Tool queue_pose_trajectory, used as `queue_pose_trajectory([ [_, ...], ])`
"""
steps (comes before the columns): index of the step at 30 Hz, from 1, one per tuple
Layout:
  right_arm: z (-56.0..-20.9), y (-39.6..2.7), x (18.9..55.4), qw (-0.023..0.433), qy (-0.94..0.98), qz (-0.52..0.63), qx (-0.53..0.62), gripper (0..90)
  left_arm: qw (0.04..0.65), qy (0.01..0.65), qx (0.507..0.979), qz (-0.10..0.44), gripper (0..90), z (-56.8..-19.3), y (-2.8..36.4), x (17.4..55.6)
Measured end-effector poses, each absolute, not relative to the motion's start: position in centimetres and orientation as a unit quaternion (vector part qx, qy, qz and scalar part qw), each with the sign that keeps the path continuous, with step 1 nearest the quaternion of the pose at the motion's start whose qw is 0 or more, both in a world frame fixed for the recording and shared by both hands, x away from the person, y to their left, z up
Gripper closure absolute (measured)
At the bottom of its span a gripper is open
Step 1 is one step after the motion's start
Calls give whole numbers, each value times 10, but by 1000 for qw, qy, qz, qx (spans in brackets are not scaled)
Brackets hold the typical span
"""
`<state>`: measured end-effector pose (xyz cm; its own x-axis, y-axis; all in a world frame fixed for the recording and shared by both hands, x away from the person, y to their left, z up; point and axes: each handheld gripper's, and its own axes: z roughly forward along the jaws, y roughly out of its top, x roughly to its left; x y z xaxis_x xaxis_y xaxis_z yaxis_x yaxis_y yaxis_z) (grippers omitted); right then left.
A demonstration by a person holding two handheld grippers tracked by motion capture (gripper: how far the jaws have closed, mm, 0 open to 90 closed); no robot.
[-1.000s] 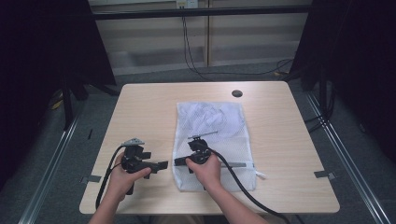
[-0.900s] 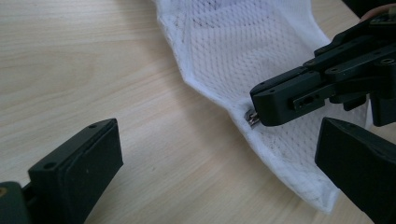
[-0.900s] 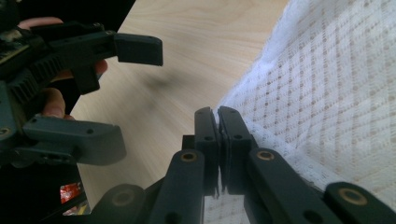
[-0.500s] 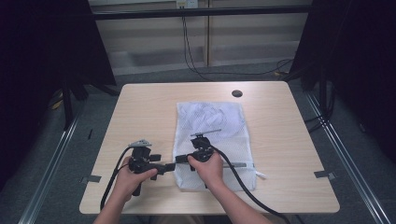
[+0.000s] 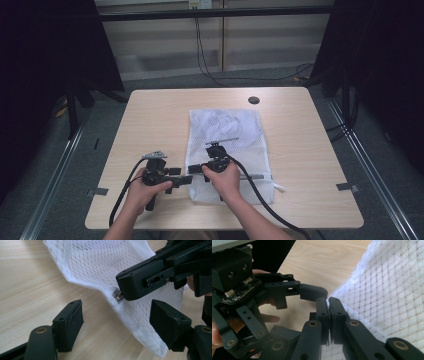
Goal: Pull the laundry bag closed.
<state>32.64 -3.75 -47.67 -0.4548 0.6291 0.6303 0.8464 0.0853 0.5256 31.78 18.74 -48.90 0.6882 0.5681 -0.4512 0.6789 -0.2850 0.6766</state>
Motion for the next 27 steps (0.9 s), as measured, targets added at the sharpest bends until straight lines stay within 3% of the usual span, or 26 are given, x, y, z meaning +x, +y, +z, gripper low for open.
queue_pose_trajectory([
  [8, -475, -39, 327, 123, -725, -450, -507, 873, 451, 412, 786, -97, 307, -493, 181, 319],
  [27, -472, -43, 327, 126, -719, -453, -512, 873, 449, 425, 770, -155, 527, -504, 172, 325],
])
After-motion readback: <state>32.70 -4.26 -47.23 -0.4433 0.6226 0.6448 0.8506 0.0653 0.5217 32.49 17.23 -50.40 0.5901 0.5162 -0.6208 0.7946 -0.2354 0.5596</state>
